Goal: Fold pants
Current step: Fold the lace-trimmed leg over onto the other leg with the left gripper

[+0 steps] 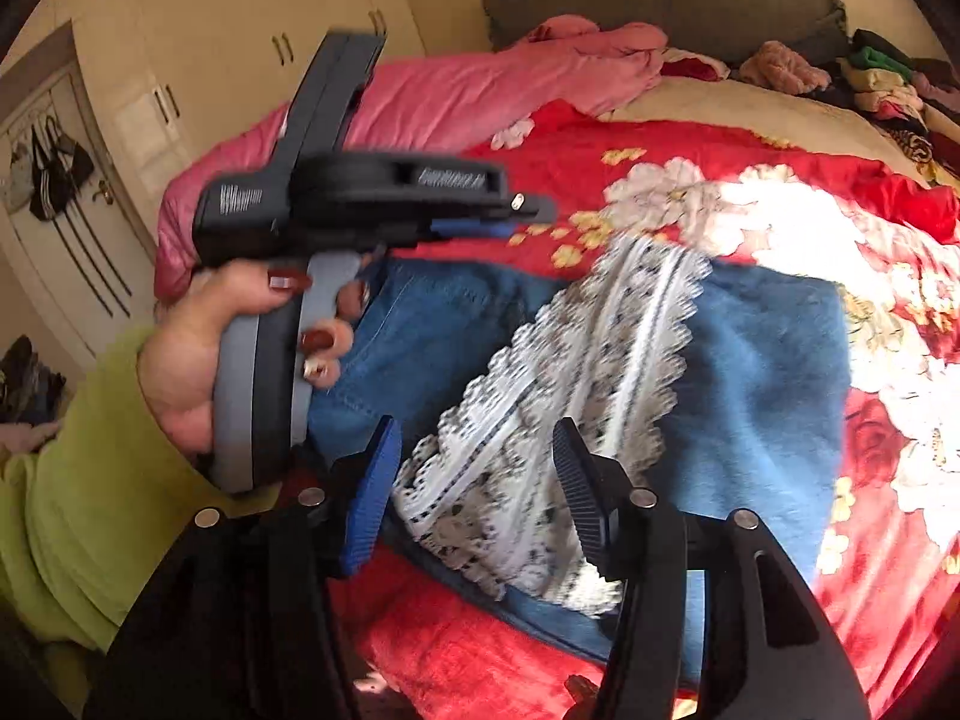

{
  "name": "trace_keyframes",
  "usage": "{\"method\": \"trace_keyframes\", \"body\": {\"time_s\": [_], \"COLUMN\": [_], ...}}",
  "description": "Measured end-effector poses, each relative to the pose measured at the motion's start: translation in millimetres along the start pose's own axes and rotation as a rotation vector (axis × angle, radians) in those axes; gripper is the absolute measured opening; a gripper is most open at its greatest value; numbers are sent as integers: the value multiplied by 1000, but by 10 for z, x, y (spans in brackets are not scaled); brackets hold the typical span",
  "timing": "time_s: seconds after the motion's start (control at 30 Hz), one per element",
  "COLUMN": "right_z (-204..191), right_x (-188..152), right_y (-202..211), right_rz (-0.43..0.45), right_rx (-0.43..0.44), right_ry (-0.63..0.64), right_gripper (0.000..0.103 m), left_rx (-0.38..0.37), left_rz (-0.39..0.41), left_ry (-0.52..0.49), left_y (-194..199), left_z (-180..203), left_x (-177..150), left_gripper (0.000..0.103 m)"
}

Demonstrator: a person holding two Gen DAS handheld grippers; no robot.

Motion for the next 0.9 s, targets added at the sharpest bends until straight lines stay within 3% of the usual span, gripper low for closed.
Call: {"method": "trace_keyframes", "body": {"time_s": [0.1, 0.2, 0.37, 0.4, 0.43, 0.5, 0.53, 0.57, 0.7, 0.73, 0.77, 0.8, 0.83, 0.9], "right_z": [630, 1184, 1618, 1684, 1701, 1669, 1618, 1583, 1490, 1494, 1520, 1584, 1619, 1641], "right_x": [219, 360, 414, 374, 337, 260, 237, 265, 485, 468, 413, 375, 341, 321], "right_y": [110, 26, -419, -507, -597, -734, -746, -705, -627, -671, -719, -769, -745, -515], "right_rz": [32, -1, -87, -105, -125, -158, -161, -142, -63, -74, -92, -100, -87, -37], "right_rx": [-135, -231, -217, -225, -217, -178, -153, -167, -228, -261, -319, -351, -349, -322], "right_ry": [-85, -136, -179, -187, -184, -179, -171, -150, -57, -22, 17, 32, 20, -31], "right_gripper": [61, 61, 61, 61, 61, 36, 16, 15, 15, 23, 36, 41, 43, 43], "left_rx": [-64, -53, -5, 10, 23, 38, 48, 53, 152, 177, 181, 188, 196, 216], "left_rz": [-43, -75, -123, -132, -133, -129, -116, -98, -48, -54, -64, -67, -63, -53], "left_ry": [33, 46, 49, 38, 25, 6, -9, -22, -83, -84, -65, -47, -43, -60], "left_y": [-132, -298, -599, -659, -705, -744, -717, -670, -540, -560, -579, -569, -530, -362], "left_z": [100, 141, 149, 169, 188, 221, 234, 241, 150, 90, 24, -15, -33, -18], "left_x": [-42, -43, 2, -2, -6, -9, 0, 24, 74, 53, 23, -4, -19, -52], "left_gripper": [47, 61, 67, 64, 41, 13, 13, 12, 12, 13, 16, 26, 31, 31]}}
Point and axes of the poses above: each gripper's, at about its wrist camera, not at the fingertips, and y roughly against the way its jaws point, z to its right, x to its top, the point moved 9 cm from there along -y, roughly the way its jaws point, and after that the axes turned 2 degrees about -x, right-handed, at the moved point
